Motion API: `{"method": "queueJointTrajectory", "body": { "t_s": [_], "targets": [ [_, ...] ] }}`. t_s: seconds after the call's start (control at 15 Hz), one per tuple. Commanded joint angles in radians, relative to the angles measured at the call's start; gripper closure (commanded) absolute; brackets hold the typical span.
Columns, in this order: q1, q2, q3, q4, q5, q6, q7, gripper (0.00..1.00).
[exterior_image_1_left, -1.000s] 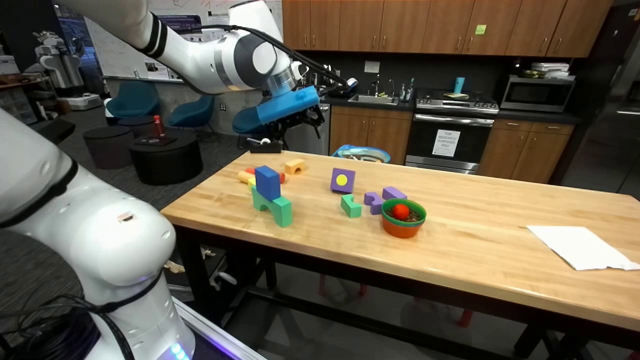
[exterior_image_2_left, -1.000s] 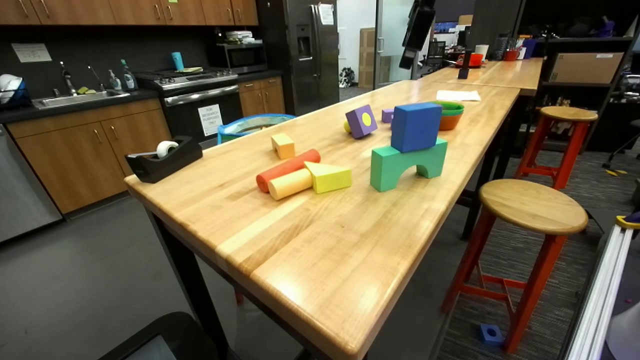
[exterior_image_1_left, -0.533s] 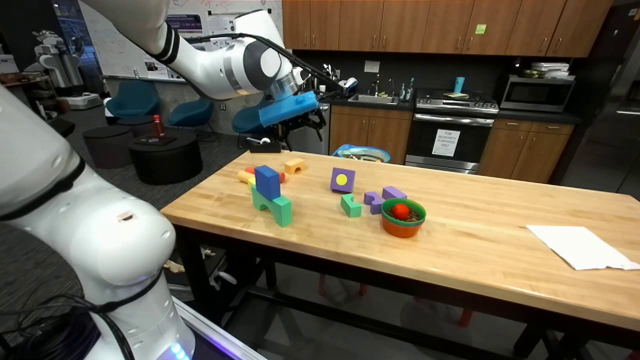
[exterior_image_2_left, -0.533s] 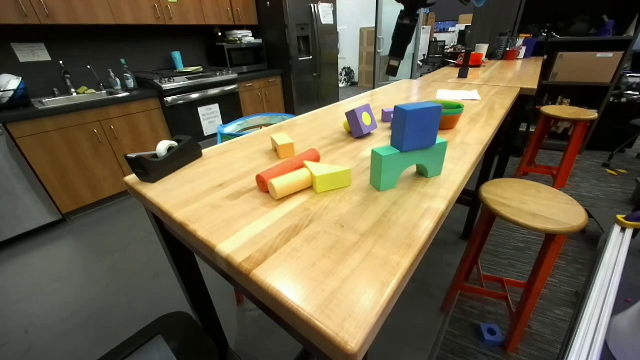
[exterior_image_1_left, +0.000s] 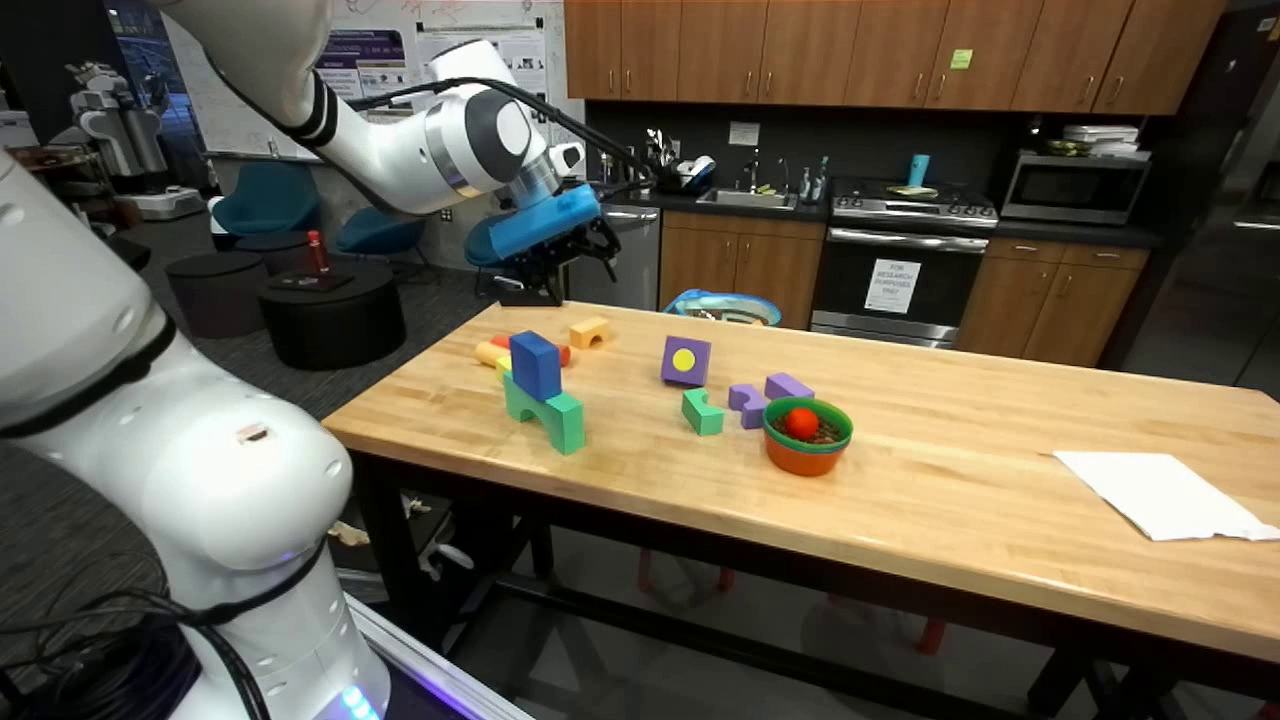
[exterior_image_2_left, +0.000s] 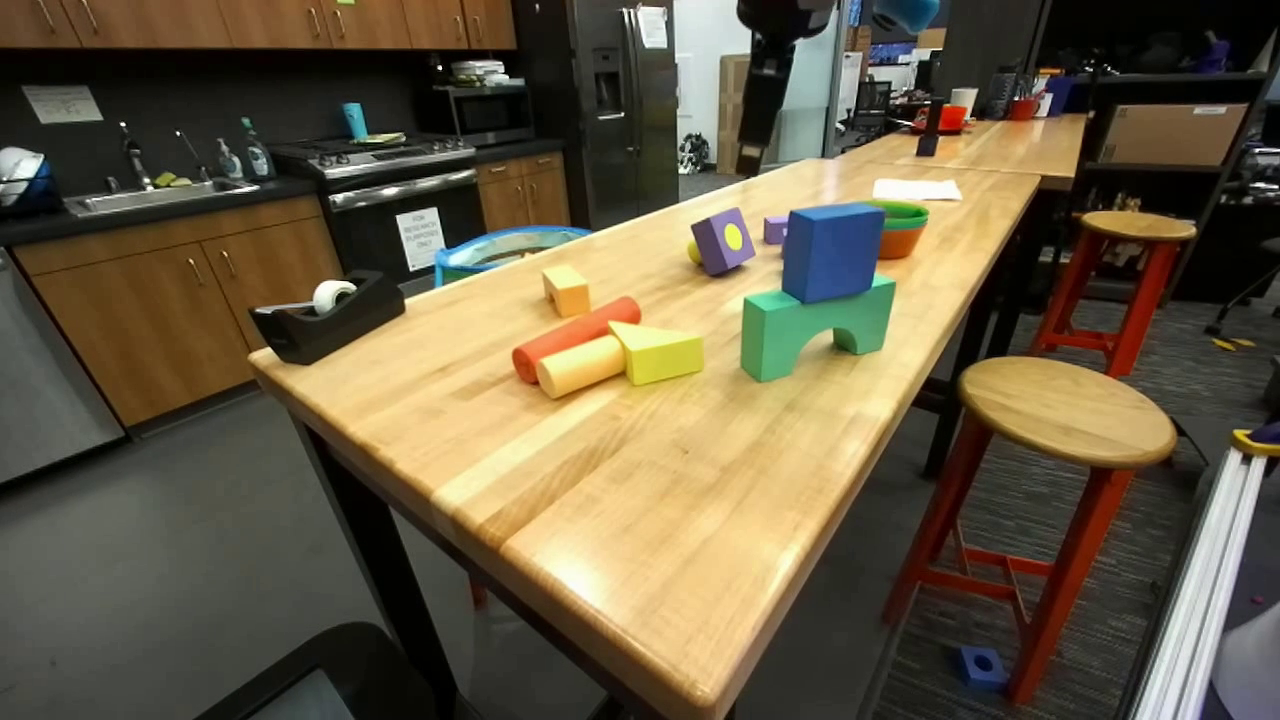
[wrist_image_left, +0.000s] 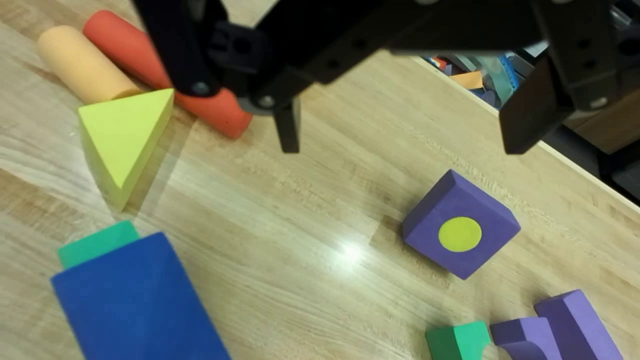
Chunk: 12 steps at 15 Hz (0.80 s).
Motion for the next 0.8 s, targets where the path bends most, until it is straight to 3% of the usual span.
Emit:
{"method": "queueJointTrajectory", "body": {
  "t_s": [0.0,0.27,0.73],
  "targets": [
    [0.003,0.016,0.033,0.005,-0.06,0.005,0.073,0.0],
    [-0.011,0.017,0.031,0.019,-0.07,0.003,0.12,0.0],
    [-0.036,0.004,-0.075,0.021,-0.017,0.024,0.084,0.0]
  ]
}}
